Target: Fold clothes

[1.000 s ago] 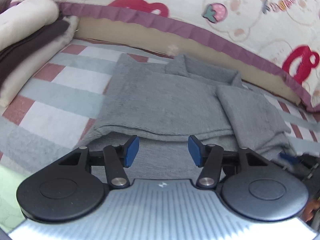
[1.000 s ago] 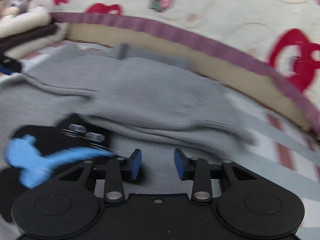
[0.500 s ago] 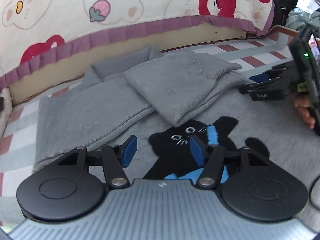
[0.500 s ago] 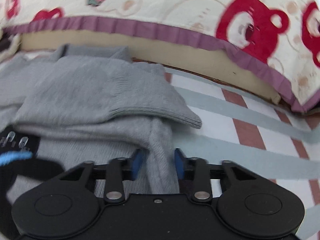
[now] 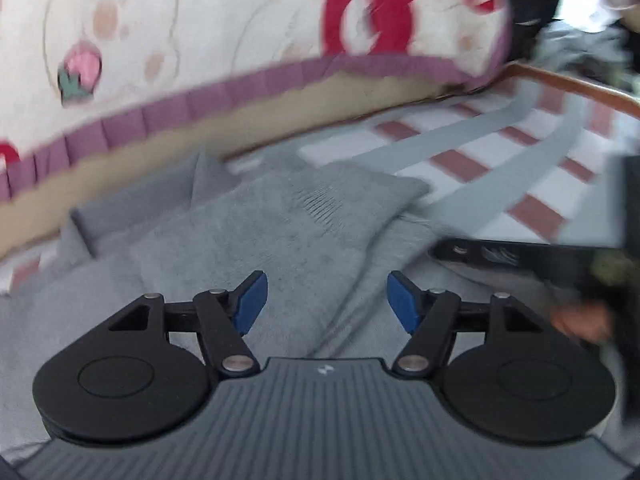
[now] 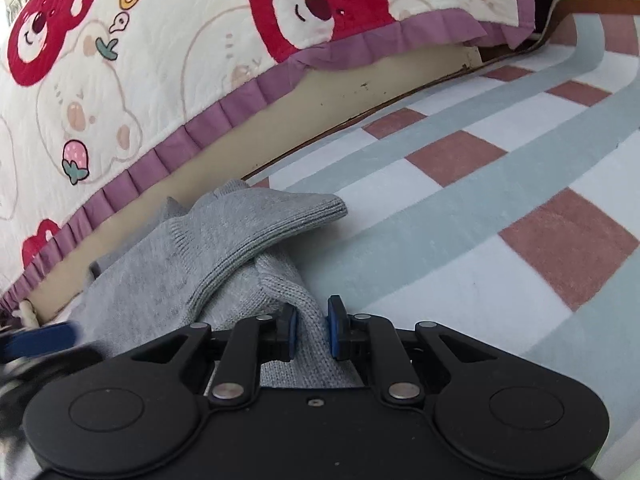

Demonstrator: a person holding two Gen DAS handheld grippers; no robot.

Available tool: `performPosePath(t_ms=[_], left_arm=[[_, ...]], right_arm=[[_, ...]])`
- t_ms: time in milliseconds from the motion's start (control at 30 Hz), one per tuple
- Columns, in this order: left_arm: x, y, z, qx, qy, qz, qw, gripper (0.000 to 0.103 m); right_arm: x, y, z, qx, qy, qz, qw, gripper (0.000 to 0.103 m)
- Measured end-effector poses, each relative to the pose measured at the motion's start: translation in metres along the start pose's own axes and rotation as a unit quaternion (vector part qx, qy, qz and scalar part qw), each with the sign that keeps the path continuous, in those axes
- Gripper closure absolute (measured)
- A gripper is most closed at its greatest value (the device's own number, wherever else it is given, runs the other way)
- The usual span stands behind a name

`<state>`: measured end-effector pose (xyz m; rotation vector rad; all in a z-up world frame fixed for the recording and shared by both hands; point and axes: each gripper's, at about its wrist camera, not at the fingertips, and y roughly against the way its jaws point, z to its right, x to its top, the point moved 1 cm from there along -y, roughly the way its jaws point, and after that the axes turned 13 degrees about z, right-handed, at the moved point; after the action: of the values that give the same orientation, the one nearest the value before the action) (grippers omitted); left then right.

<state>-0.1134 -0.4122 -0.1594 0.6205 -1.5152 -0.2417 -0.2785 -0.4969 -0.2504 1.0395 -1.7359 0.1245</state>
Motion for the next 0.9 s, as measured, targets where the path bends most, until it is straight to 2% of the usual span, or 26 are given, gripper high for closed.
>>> performPosePath(t_ms=[67,167,333,367,400,433,467,567,633,667,733,800,900], left_arm=[[-0.001,-0.022,0.002,0.012,0.007,-0.015,0.9998,0.045],[0.002,-0.035,0.003,-0.007,0.026,-0.002,0.9996,0.043],[0.005,-0.056,0.008,-0.016,-0.015,0.011,0.9997,0.041],[0.004,-0.059,0.007,-0.012,-0.022,0.014,0.9996,0.055],[0.003,-0.057,0.004,-0.008,-0.024,0.023,0.9994,0.09],[0.001,-0.052,-0.003,-0.004,-0.022,0.038,0.999,0.097],[0.001,-0.043,-0.01,0.014,-0.025,0.052,0.9982,0.097],[0.005,-0.007,-0.036,0.102,-0.038,0.095,0.9896,0.098],[0.008,0.026,-0.067,0.159,0.007,0.12,0.9798,0.098],[0.006,0.044,-0.087,0.191,0.042,0.129,0.9722,0.098],[-0.005,0.078,-0.126,0.253,0.116,0.137,0.9508,0.098],[-0.029,0.105,-0.163,0.297,0.194,0.13,0.9257,0.097],[-0.076,0.13,-0.203,0.279,0.317,0.114,0.899,0.096]], right_arm=[[0.001,-0.003,-0.003,-0.001,0.011,0.002,1.0,0.086],[0.002,-0.004,0.003,0.007,-0.005,0.005,1.0,0.085],[0.0,-0.003,-0.003,-0.003,0.008,0.008,1.0,0.085],[0.0,-0.003,-0.004,-0.008,0.01,0.011,1.0,0.085],[0.0,-0.003,-0.003,-0.014,0.002,0.017,1.0,0.085],[0.0,-0.003,-0.002,-0.013,-0.002,0.017,1.0,0.085],[0.001,-0.003,-0.001,-0.013,-0.005,0.017,1.0,0.085],[0.001,-0.003,0.001,-0.012,-0.012,0.018,1.0,0.086],[0.001,-0.004,0.001,-0.015,-0.015,0.019,1.0,0.086],[0.001,-0.004,0.001,-0.015,-0.016,0.019,1.0,0.086],[0.001,-0.004,0.001,-0.016,-0.017,0.019,1.0,0.086],[0.001,-0.004,0.002,-0.016,-0.022,0.02,0.999,0.087],[0.001,-0.004,0.002,-0.015,-0.023,0.019,0.999,0.086]])
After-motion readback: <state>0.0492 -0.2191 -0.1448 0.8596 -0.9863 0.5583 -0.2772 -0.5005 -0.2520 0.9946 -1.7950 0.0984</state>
